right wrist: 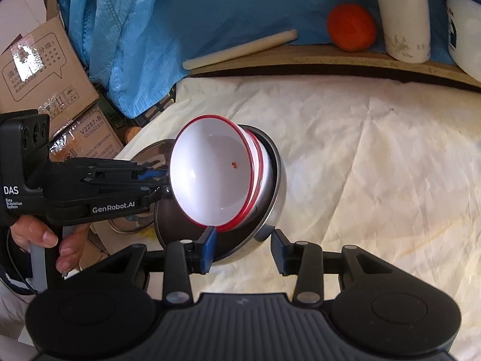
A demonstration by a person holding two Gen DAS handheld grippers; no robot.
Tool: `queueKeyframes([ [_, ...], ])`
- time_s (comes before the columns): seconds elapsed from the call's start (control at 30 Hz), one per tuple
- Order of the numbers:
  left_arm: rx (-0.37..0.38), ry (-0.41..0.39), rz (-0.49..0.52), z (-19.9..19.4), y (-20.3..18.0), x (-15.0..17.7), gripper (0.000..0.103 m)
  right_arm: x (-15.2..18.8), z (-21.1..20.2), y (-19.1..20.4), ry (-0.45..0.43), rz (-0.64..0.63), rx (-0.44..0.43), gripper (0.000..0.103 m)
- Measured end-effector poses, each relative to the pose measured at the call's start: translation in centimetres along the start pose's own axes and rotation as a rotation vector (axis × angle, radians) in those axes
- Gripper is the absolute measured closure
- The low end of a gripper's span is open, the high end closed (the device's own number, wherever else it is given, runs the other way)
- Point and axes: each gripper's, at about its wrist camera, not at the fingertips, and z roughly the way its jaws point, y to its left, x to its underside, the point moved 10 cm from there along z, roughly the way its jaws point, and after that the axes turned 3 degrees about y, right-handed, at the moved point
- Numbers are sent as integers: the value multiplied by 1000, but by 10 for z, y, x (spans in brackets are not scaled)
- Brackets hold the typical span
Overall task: Organize plates and bowls
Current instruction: 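Lift the steel bowl with nested white bowls and carry it over the plate stack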
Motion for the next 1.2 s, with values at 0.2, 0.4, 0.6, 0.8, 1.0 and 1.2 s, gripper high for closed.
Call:
queueKeyframes([
  [0.2,-33,-21,-32,-13,17,-4,91,-17,3,21,-7,-46,-13,60],
  [0.4,-74,-41,-65,-28,36,-3,91,-29,13,43,1,-92,-36,60],
  [0.6,-109,-47,-100,-39,56,2,91,-35,26,63,18,-126,-60,60],
  [0.8,-138,-50,-134,-48,74,12,91,-33,40,83,30,-154,-80,60],
  [1.0,-154,-43,-170,-53,89,25,90,-28,51,98,42,-180,-92,60],
  [1.2,-172,-39,-198,-58,102,32,90,-27,61,112,57,-199,-107,60],
])
